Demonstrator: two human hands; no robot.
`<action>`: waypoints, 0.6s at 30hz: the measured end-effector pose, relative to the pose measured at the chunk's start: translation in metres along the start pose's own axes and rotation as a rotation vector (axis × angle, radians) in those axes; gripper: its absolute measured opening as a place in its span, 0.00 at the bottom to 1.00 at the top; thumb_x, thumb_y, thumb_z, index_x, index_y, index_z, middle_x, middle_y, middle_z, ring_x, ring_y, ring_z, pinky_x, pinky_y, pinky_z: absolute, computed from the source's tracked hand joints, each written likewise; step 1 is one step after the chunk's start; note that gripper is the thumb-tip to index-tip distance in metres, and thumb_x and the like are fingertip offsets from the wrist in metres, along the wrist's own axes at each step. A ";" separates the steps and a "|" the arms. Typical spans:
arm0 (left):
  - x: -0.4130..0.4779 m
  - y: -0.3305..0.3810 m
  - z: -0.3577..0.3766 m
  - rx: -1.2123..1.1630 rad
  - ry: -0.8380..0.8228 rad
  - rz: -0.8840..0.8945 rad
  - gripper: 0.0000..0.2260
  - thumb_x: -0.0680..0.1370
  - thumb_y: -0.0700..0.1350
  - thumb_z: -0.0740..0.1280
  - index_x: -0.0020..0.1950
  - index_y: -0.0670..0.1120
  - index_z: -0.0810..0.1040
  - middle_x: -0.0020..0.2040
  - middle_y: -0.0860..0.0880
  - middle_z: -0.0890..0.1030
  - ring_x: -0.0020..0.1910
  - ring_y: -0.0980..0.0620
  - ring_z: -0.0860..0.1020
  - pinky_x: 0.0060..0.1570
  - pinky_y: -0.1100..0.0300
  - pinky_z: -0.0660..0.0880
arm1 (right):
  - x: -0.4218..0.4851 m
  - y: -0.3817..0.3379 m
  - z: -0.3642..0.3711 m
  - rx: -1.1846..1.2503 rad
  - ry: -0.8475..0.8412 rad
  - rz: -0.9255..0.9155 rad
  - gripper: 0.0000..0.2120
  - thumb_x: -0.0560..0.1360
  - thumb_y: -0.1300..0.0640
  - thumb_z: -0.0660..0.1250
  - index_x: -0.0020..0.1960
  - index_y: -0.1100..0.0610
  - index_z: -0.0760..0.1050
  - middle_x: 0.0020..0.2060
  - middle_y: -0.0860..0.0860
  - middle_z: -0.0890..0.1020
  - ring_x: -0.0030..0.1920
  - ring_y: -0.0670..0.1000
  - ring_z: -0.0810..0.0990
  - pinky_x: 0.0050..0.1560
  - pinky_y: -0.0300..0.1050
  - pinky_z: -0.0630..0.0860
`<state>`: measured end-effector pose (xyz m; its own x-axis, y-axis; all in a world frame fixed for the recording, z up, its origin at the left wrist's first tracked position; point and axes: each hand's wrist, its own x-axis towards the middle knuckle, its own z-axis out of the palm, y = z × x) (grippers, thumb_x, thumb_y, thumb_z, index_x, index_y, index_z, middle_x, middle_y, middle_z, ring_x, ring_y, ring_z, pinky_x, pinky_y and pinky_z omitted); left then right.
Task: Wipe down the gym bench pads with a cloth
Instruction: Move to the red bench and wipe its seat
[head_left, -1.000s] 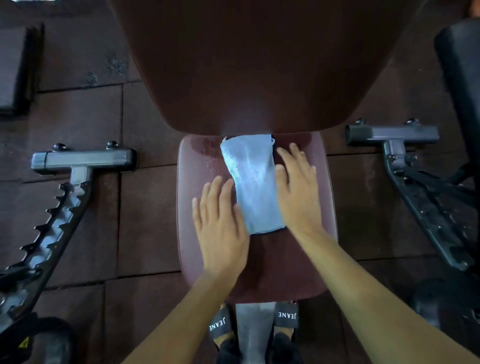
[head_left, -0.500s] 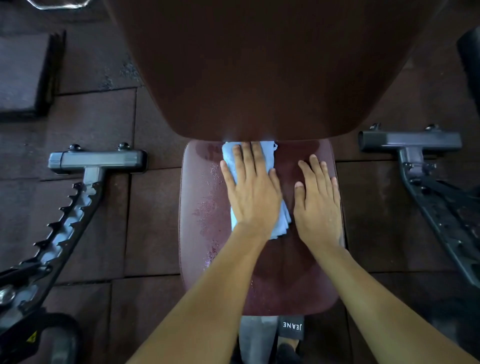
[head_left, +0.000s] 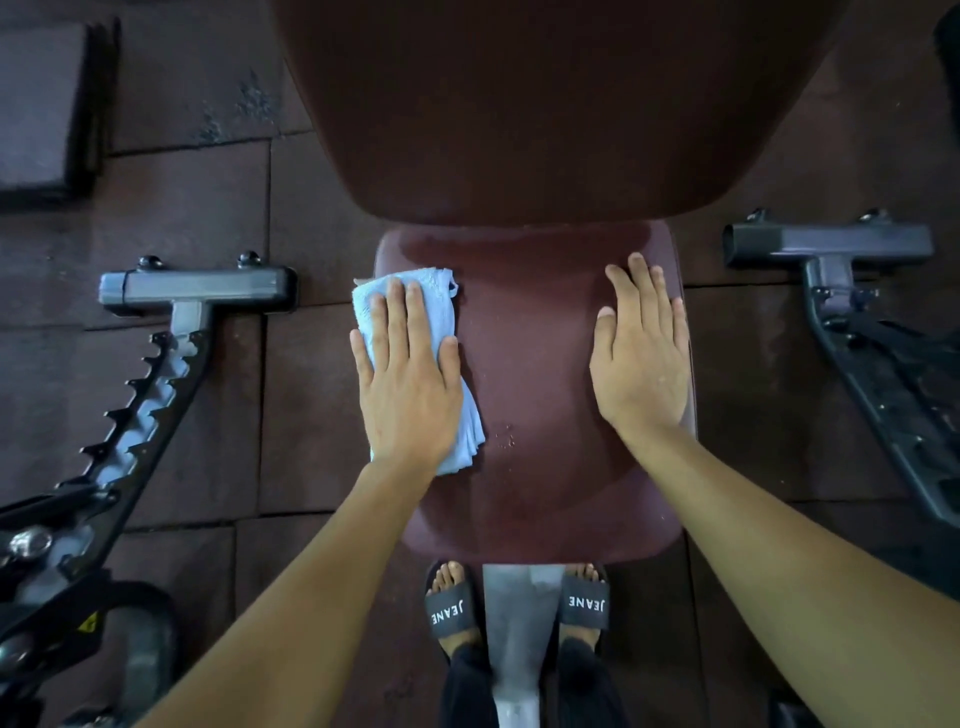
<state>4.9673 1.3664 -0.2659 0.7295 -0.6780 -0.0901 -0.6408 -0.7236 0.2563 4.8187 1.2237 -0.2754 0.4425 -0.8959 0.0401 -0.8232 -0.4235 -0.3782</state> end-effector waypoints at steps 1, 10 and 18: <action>-0.014 -0.003 0.001 -0.009 0.000 0.004 0.28 0.82 0.55 0.46 0.80 0.47 0.46 0.81 0.49 0.48 0.79 0.50 0.45 0.77 0.48 0.43 | 0.000 0.001 0.000 -0.002 0.002 -0.002 0.21 0.83 0.55 0.51 0.76 0.52 0.62 0.77 0.49 0.62 0.78 0.50 0.55 0.78 0.50 0.50; -0.108 0.001 0.016 -0.005 0.038 -0.079 0.27 0.83 0.56 0.46 0.80 0.45 0.48 0.81 0.48 0.49 0.79 0.50 0.45 0.77 0.45 0.42 | -0.003 0.018 -0.021 0.178 -0.104 0.045 0.22 0.83 0.53 0.54 0.76 0.49 0.61 0.79 0.48 0.55 0.79 0.50 0.50 0.78 0.50 0.46; -0.116 0.082 0.036 0.114 0.043 0.138 0.27 0.84 0.54 0.50 0.79 0.42 0.55 0.79 0.43 0.56 0.79 0.44 0.53 0.76 0.42 0.49 | -0.039 0.051 -0.032 0.627 -0.245 0.298 0.24 0.84 0.49 0.53 0.78 0.42 0.53 0.78 0.43 0.56 0.77 0.41 0.52 0.69 0.36 0.50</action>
<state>4.8213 1.3810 -0.2686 0.6410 -0.7673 -0.0194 -0.7566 -0.6359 0.1524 4.7480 1.2328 -0.2671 0.3595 -0.8739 -0.3272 -0.5951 0.0554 -0.8017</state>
